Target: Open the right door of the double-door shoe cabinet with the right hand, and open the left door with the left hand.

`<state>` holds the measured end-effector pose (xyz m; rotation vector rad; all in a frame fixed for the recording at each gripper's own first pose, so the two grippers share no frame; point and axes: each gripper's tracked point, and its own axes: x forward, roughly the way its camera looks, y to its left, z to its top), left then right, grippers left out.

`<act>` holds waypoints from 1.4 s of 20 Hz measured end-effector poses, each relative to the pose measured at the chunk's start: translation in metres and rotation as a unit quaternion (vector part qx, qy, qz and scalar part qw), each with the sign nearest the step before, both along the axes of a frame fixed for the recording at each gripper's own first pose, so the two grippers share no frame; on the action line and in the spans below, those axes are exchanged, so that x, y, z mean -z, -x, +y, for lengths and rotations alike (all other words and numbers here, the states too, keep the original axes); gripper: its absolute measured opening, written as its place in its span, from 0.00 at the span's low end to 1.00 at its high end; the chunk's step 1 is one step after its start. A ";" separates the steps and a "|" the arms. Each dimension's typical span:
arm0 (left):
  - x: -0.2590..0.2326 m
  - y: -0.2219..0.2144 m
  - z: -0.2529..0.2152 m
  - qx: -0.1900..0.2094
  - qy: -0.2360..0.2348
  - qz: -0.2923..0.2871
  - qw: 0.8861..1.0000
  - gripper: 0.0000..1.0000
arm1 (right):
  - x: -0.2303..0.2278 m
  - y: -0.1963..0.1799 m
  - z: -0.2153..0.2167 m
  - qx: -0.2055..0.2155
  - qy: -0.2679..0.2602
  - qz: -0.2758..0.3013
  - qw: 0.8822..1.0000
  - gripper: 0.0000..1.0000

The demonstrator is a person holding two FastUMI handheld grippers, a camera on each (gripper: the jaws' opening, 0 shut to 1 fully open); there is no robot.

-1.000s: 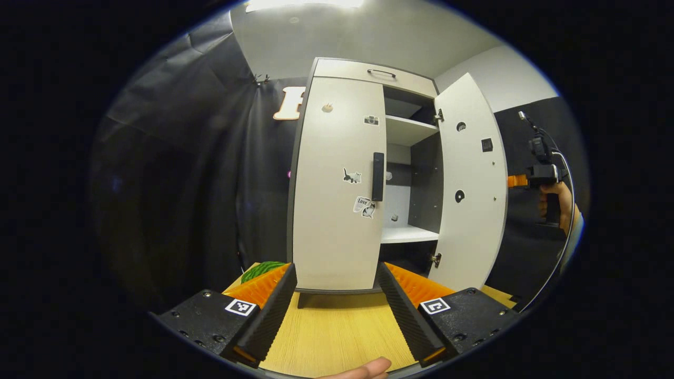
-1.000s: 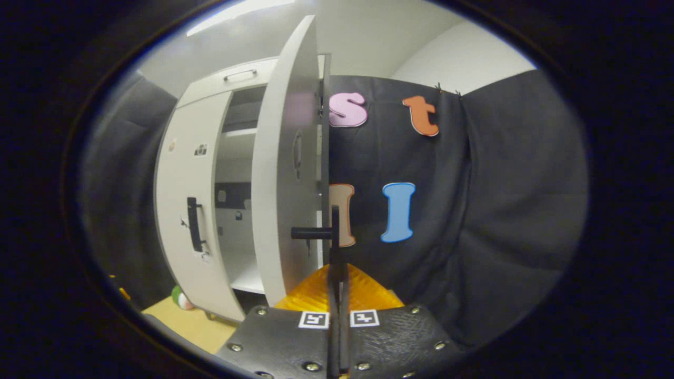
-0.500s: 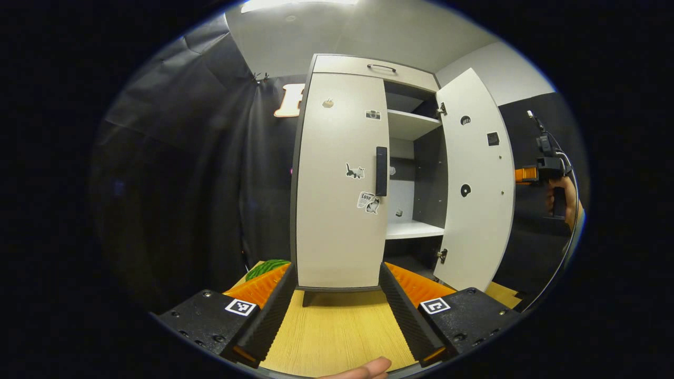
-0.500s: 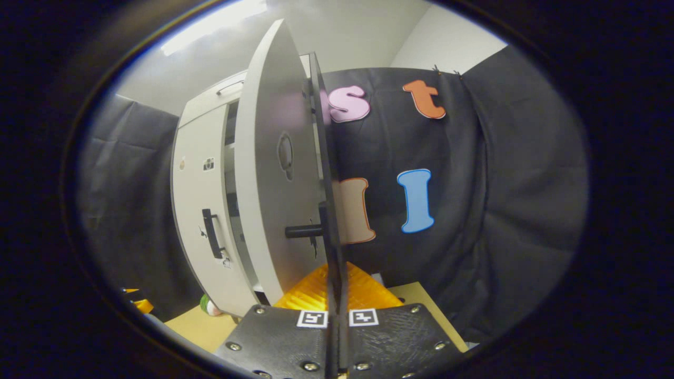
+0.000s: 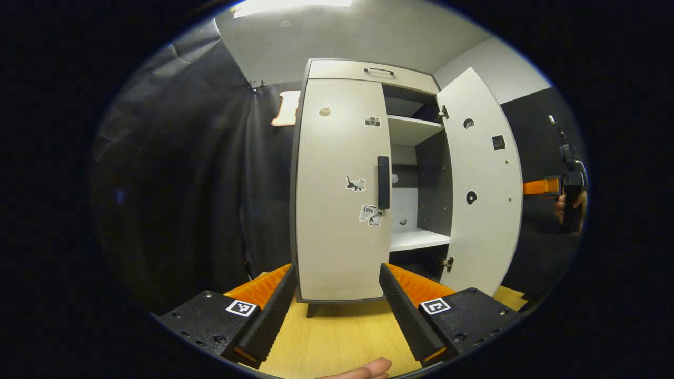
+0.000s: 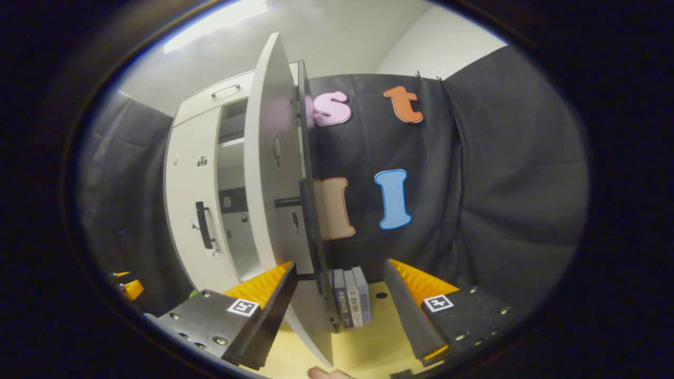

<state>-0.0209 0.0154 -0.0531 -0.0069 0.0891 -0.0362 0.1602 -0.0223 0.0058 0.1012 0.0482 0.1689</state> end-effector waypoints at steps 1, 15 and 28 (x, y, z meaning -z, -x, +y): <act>0.000 -0.004 0.000 0.000 0.007 0.003 1.000 0.98 | 0.000 0.007 0.002 -0.004 -0.008 -0.006 1.000 0.98; -0.057 -0.138 -0.062 0.039 0.033 -0.026 0.998 0.97 | 0.020 0.151 0.029 0.009 0.071 -0.082 0.994 0.97; -0.078 -0.271 -0.081 -0.001 0.063 -0.013 0.998 0.98 | 0.057 0.218 0.031 0.006 0.103 -0.115 0.988 0.96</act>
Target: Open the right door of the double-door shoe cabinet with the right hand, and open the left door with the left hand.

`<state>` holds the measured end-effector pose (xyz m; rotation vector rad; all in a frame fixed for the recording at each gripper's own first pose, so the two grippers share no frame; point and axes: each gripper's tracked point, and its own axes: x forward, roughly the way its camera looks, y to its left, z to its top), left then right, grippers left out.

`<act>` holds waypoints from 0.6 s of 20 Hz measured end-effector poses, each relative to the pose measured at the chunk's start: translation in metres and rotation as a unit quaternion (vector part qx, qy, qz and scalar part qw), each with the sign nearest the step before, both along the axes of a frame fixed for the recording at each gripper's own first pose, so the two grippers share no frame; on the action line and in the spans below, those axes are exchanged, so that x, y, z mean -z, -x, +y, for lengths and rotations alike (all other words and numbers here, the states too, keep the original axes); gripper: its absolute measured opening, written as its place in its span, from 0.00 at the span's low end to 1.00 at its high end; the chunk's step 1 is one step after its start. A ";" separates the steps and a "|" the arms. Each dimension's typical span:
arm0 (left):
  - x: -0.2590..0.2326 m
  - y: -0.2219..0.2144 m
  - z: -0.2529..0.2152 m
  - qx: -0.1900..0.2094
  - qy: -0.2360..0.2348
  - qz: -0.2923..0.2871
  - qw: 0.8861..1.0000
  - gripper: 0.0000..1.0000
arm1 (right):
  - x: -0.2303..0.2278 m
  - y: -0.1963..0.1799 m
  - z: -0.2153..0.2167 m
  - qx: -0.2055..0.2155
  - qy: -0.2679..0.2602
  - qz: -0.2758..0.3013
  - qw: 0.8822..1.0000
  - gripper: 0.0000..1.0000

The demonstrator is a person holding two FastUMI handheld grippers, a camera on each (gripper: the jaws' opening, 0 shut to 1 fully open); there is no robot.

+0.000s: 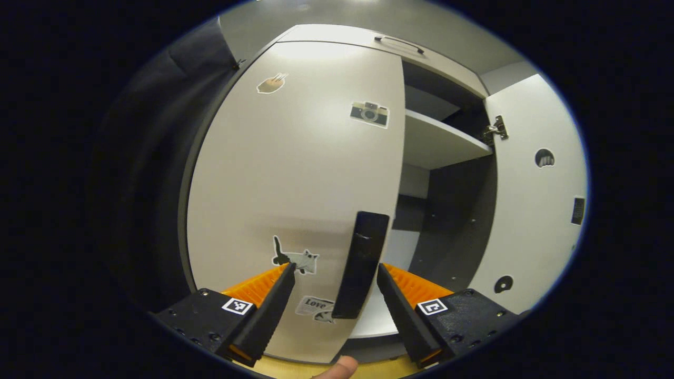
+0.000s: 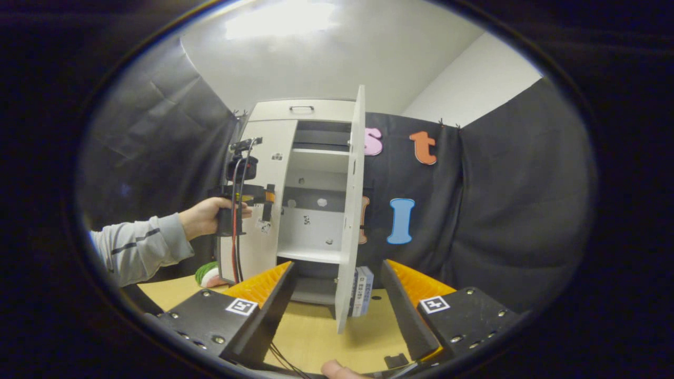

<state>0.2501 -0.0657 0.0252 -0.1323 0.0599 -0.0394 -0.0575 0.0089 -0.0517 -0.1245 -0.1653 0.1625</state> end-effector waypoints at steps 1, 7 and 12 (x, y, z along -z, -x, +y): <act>0.003 -0.007 0.001 -0.006 -0.014 0.005 1.000 0.98 | 0.001 0.006 -0.007 0.007 -0.003 -0.002 1.000 0.96; 0.006 -0.018 0.000 -0.035 -0.088 0.022 0.995 0.90 | 0.011 0.019 -0.022 0.006 -0.053 -0.001 0.999 0.95; 0.007 -0.017 -0.010 -0.028 -0.110 0.021 0.993 0.70 | 0.018 0.017 -0.033 0.021 -0.063 0.011 0.998 0.96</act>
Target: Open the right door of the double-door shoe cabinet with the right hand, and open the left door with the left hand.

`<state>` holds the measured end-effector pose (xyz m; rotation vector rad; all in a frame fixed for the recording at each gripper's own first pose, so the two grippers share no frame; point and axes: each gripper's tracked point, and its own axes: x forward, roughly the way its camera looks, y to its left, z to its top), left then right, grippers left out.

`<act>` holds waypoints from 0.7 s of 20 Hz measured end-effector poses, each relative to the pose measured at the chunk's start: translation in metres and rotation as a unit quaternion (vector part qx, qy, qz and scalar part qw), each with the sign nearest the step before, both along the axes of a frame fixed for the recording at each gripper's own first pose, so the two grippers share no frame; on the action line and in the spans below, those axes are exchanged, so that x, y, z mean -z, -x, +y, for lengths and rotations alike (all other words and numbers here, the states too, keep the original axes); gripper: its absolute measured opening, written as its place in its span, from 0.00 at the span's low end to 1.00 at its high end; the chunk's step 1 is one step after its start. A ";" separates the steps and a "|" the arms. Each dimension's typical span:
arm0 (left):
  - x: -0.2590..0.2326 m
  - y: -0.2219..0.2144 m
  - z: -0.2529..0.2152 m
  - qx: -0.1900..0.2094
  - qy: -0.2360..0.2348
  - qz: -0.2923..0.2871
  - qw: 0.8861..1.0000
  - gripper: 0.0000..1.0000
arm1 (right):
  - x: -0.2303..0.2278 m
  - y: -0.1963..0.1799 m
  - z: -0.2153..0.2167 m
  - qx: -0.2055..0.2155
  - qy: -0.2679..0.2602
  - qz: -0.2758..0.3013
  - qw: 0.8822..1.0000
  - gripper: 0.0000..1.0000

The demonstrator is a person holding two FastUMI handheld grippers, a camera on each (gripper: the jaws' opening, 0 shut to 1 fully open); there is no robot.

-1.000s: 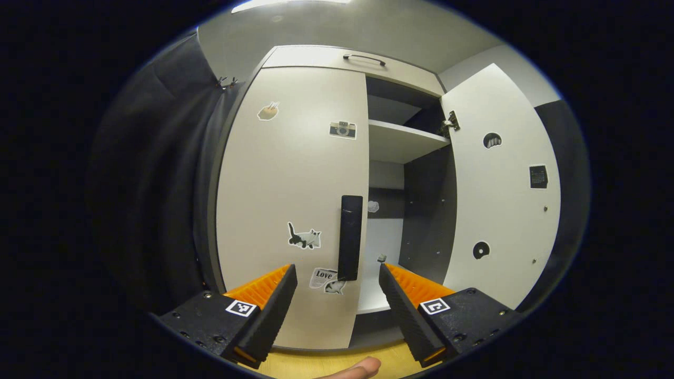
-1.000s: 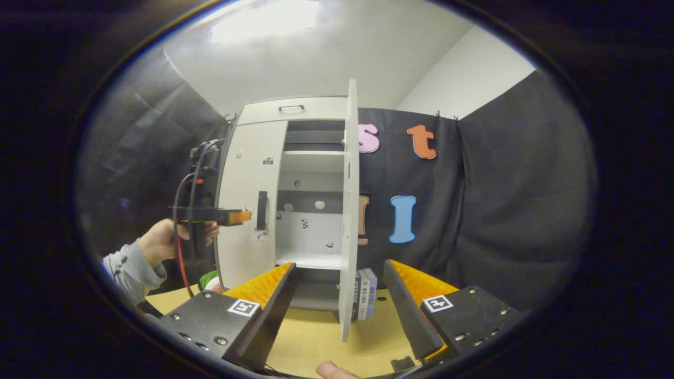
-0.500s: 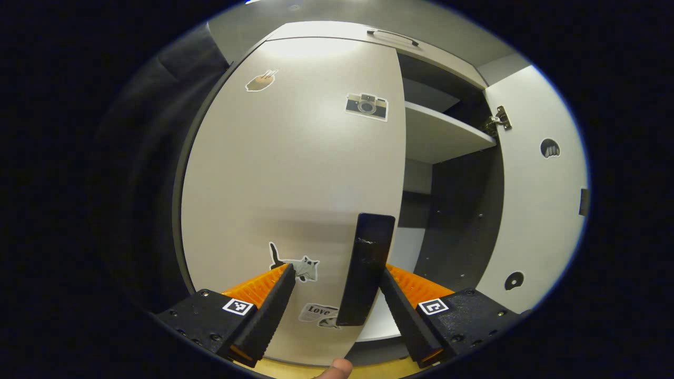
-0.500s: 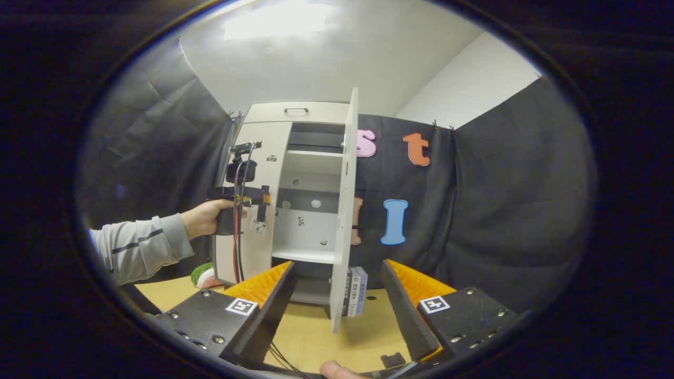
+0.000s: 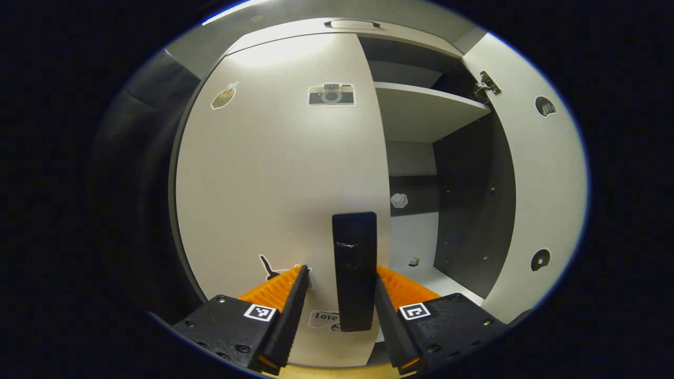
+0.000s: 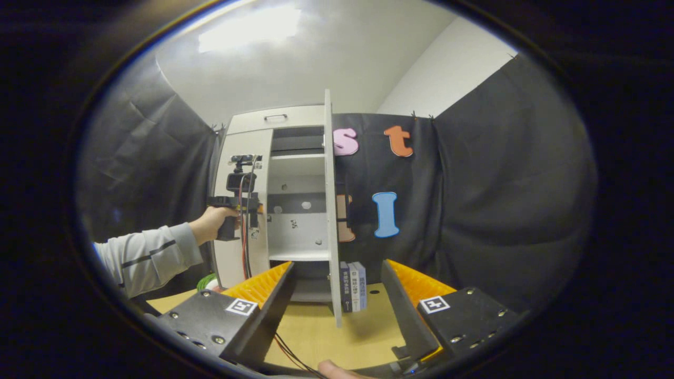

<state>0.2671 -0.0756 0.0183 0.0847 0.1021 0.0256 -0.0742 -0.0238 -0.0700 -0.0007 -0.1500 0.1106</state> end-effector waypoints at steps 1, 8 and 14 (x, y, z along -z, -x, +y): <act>0.001 -0.002 -0.005 0.003 0.002 0.003 1.000 0.65 | 0.001 -0.001 -0.002 0.003 0.001 0.001 1.000 0.96; 0.004 0.007 -0.009 0.011 0.014 0.009 1.000 0.30 | 0.012 -0.012 0.001 0.010 0.014 0.025 1.000 0.96; 0.002 0.039 -0.003 0.030 0.036 0.012 0.999 0.26 | 0.003 -0.012 0.011 0.005 -0.006 0.024 1.000 0.96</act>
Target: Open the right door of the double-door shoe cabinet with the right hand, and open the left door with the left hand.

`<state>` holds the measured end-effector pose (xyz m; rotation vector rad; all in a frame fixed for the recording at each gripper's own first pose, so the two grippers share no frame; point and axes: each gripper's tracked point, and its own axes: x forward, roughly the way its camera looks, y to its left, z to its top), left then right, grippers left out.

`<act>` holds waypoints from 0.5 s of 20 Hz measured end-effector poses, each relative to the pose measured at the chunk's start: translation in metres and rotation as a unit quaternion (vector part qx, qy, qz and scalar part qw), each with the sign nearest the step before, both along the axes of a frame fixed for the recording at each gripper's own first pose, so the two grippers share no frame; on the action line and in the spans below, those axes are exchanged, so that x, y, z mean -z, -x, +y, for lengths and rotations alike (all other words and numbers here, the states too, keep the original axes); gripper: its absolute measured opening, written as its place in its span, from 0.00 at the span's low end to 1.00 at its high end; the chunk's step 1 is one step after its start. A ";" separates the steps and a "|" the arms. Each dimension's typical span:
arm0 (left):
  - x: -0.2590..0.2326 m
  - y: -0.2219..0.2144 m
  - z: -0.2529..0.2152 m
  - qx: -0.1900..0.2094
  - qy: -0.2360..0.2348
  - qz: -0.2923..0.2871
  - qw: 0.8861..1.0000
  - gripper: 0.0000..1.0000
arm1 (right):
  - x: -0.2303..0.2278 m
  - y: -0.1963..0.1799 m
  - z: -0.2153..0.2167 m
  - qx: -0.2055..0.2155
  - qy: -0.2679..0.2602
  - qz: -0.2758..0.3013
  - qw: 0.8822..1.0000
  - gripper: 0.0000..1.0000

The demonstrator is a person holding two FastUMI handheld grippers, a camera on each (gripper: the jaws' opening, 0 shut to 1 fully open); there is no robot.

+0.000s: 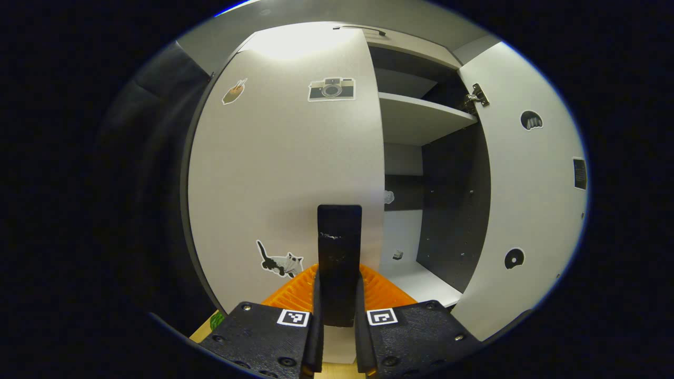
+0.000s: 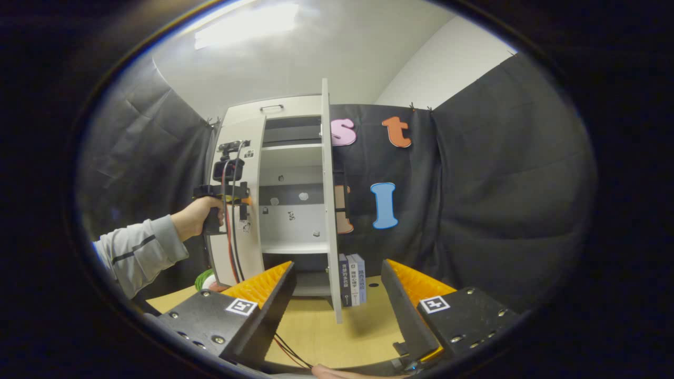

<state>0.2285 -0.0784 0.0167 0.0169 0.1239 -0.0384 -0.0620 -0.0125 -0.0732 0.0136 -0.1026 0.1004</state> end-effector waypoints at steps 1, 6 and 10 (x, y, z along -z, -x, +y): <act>0.001 0.008 0.001 0.007 -0.001 0.002 1.000 0.26 | 0.000 0.000 0.003 -0.005 -0.005 0.002 1.000 0.96; -0.001 0.043 0.011 0.037 -0.011 0.008 0.999 0.25 | 0.000 -0.005 0.006 0.003 -0.010 0.009 1.000 0.96; -0.004 0.074 0.034 0.049 -0.014 -0.001 0.999 0.25 | 0.001 -0.008 0.012 0.011 0.004 0.014 1.000 0.96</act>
